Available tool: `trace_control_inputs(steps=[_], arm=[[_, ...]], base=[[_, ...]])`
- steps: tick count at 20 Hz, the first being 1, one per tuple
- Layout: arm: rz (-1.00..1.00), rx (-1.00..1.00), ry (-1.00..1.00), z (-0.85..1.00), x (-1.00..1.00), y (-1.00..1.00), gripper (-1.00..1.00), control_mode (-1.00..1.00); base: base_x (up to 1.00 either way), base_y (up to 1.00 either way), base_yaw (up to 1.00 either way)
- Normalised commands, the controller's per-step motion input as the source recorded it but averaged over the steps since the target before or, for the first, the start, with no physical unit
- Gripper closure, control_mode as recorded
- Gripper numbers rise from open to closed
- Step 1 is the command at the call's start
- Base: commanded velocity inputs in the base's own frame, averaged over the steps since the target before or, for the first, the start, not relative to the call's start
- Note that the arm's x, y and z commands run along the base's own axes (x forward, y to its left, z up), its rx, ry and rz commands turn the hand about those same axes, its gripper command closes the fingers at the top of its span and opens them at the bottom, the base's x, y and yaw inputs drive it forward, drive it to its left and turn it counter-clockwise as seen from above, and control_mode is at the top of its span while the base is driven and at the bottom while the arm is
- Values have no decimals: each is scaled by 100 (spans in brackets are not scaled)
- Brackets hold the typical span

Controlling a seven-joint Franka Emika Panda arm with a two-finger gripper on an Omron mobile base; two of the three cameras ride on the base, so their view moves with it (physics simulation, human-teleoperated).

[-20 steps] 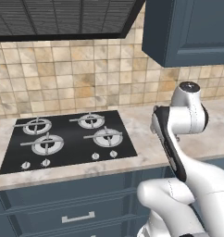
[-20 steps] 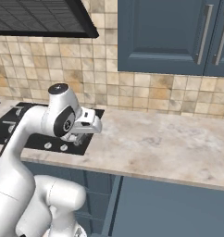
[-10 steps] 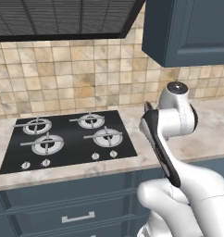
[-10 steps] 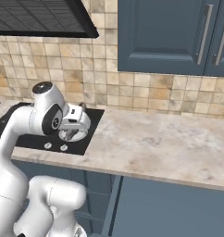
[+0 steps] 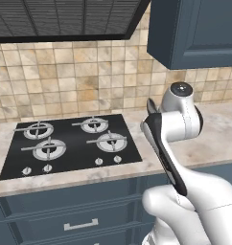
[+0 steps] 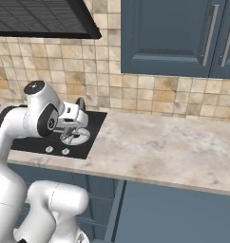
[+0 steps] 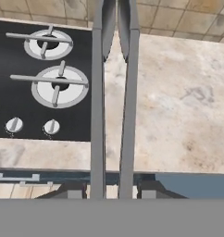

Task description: Take the tongs from the drawer on the right and place them on the dining counter next to the tray containing the kebab skewer.

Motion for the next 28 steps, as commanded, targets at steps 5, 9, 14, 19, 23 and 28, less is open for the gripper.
trace_control_inputs(steps=[5, 9, 14, 19, 23, 28], arm=[[0, 0, -2, 4, 3, 0, 100, -100], [0, 0, -7, 13, 12, 0, 100, -100], [0, 0, -11, 21, 3, 0, 100, -100], [0, 0, -11, 29, 0, 0, 100, -100], [0, 0, -10, 31, 0, 0, 100, -100], [0, 0, -7, 24, -6, 0, 100, -100]], base=[[0, 0, 0], [0, 0, 0], [0, 0, 0], [0, 0, 0], [0, 0, 0], [0, 0, 0]])
